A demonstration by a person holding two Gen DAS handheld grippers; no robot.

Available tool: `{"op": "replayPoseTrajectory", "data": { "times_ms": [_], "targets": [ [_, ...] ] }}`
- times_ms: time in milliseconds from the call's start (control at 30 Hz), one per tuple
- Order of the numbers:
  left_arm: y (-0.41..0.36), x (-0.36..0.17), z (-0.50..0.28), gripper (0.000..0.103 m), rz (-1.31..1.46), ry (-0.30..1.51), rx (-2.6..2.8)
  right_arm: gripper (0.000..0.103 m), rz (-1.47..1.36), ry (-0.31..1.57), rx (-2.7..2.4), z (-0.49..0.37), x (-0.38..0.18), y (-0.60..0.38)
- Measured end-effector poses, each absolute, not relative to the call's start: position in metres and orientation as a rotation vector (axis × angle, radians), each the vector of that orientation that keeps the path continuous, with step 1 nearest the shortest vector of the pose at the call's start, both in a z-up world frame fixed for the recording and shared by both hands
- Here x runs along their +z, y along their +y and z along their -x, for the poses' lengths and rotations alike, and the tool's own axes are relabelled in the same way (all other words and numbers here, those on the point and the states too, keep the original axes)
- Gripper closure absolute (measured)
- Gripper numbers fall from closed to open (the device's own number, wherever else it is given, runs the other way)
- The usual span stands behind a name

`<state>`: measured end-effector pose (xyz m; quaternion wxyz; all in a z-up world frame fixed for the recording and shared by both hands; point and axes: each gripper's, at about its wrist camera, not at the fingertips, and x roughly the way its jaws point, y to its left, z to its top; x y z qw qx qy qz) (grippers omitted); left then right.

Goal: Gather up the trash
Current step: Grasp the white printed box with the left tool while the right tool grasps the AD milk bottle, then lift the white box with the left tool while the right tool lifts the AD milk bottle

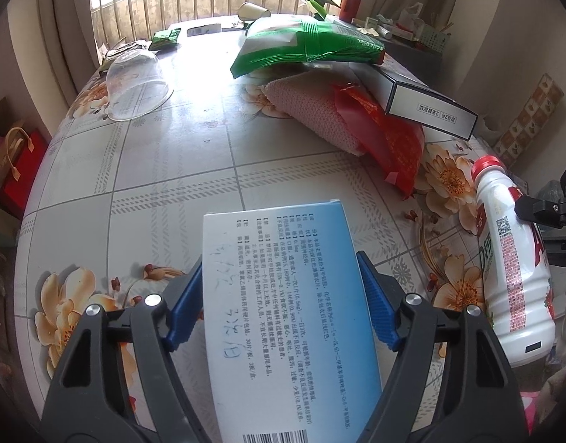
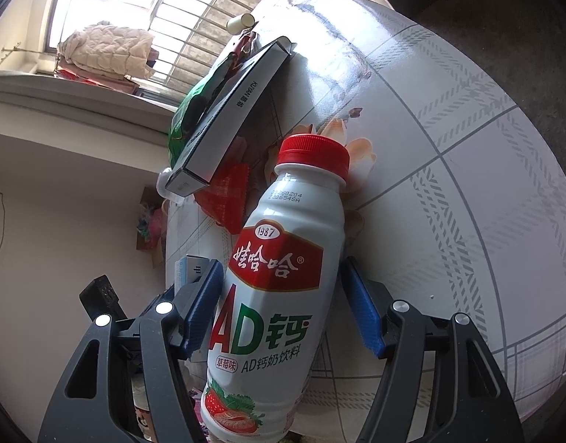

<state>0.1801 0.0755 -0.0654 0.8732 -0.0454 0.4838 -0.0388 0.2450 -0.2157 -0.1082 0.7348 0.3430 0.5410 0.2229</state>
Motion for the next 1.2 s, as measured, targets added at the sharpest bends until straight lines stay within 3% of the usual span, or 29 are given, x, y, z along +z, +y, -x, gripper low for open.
{"op": "replayPoseTrajectory", "data": {
  "times_ms": [1200],
  "targets": [
    [0.092, -0.059, -0.18, 0.032, 0.253, 0.988, -0.142, 0.04, -0.795, 1.183, 0.505, -0.242, -0.112, -0.221]
  ]
}}
